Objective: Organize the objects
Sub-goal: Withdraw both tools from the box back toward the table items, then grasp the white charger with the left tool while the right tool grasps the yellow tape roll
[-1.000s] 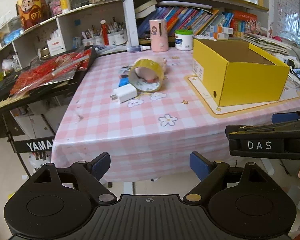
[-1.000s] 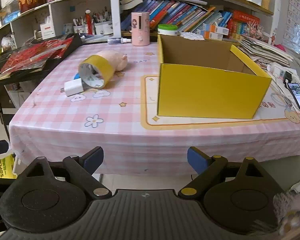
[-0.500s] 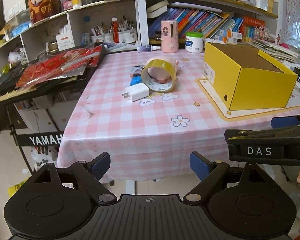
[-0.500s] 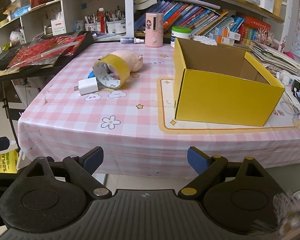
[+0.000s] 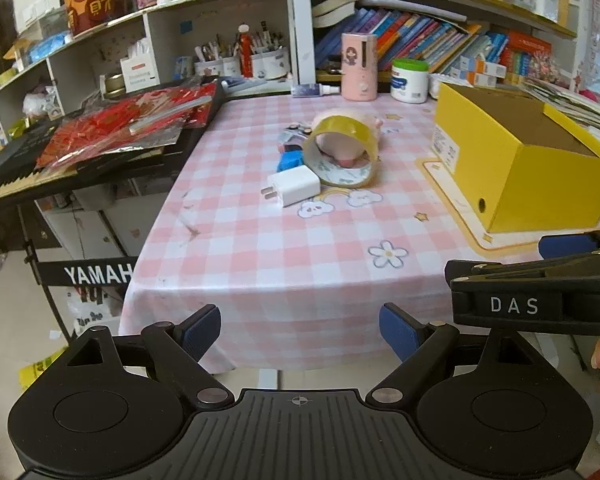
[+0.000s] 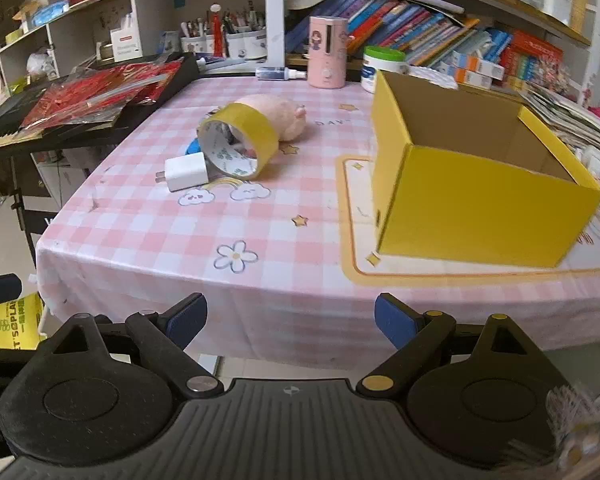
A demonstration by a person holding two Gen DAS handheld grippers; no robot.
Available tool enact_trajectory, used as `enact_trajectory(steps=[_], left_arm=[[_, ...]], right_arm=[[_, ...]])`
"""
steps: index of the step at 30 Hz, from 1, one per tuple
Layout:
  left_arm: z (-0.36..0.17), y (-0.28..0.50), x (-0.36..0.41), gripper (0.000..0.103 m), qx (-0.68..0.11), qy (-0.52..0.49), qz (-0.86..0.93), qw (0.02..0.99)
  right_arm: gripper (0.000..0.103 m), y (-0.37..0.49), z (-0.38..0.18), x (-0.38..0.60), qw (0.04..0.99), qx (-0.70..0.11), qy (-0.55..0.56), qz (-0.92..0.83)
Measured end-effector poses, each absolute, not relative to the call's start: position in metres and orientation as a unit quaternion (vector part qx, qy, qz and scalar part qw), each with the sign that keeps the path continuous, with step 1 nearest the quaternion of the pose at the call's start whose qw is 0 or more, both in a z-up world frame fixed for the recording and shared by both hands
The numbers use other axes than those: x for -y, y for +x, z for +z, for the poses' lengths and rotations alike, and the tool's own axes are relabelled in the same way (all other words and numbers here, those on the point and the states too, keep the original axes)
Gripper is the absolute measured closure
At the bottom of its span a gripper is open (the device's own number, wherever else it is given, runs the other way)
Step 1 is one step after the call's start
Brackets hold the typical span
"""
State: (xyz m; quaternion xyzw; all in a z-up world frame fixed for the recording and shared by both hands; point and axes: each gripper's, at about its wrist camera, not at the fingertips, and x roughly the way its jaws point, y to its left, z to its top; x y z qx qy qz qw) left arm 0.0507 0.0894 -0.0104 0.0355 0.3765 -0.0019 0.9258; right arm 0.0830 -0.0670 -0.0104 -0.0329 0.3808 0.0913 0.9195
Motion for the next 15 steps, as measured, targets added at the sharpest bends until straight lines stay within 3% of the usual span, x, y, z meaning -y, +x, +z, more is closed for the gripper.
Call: enact_trajectory(steps=[15], left_arm=[[-0.012, 0.116, -0.107, 0.014, -0.382, 0.009, 0.027, 0.924]], right_arm=[[0.013, 0.16, -0.012, 0.047, 0.915, -0.383, -0.035, 0.124]])
